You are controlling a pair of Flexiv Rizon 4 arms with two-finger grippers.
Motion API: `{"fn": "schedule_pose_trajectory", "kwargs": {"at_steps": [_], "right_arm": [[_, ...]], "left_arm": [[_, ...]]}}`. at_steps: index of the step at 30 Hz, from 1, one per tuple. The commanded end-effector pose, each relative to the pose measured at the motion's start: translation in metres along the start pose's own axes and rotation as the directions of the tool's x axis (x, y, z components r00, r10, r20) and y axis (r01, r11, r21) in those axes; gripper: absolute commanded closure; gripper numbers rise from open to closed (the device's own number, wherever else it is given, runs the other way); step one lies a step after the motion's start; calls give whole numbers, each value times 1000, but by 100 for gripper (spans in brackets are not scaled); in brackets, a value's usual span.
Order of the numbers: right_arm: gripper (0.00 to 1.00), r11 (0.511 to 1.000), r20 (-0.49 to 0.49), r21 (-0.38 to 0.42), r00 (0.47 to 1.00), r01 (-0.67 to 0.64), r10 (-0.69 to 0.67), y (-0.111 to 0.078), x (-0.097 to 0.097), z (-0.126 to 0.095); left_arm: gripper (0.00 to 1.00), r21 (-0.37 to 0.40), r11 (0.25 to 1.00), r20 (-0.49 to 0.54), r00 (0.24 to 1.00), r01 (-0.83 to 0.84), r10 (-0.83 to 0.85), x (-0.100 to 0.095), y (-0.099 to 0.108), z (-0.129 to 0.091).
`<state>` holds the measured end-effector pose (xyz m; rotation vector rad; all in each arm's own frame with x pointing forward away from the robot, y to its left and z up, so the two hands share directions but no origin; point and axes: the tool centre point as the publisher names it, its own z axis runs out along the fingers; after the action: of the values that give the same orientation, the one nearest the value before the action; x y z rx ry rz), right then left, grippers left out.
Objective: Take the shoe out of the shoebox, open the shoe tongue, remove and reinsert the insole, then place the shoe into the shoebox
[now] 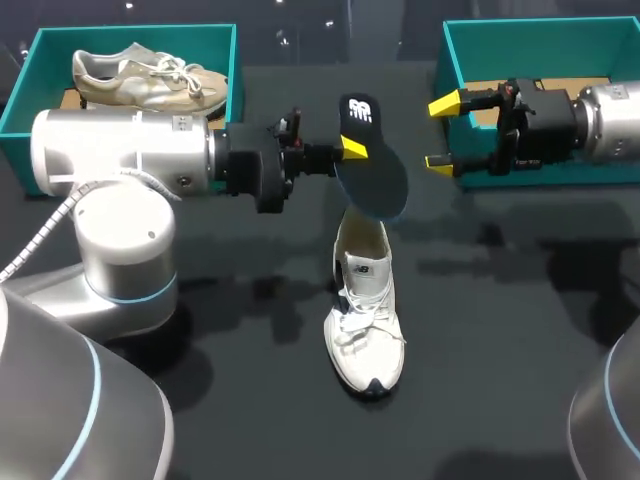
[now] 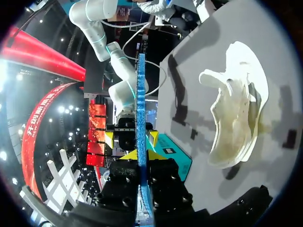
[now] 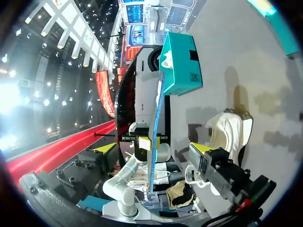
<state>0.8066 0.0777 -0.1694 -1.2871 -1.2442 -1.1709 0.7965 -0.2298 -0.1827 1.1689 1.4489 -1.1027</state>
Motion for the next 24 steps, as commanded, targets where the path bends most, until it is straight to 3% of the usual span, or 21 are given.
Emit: {"fn": "schedule_pose_trajectory", "kwargs": {"at_steps": [1, 4, 17, 20, 24], "right_arm": [[0, 1000, 5, -14, 1000, 0, 0, -10, 3, -6], [0, 1000, 5, -14, 1000, 0, 0, -10, 3, -6], [0, 1000, 5, -14, 1000, 0, 0, -10, 3, -6], [0, 1000, 5, -14, 1000, 0, 0, -10, 3, -6], [0, 1000, 5, -14, 1000, 0, 0, -10, 3, -6]], "left_arm": [[100, 10, 993, 38, 992, 121, -122, 3, -10, -12], [100, 64, 944, 40, 945, 323, -326, 4, -12, -15], [100, 51, 945, 29, 945, 323, -325, 3, -14, -13], [100, 11, 920, 17, 920, 392, -392, 0, -19, -15], [100, -22, 817, 24, 817, 577, -576, -4, -25, -26]]}}
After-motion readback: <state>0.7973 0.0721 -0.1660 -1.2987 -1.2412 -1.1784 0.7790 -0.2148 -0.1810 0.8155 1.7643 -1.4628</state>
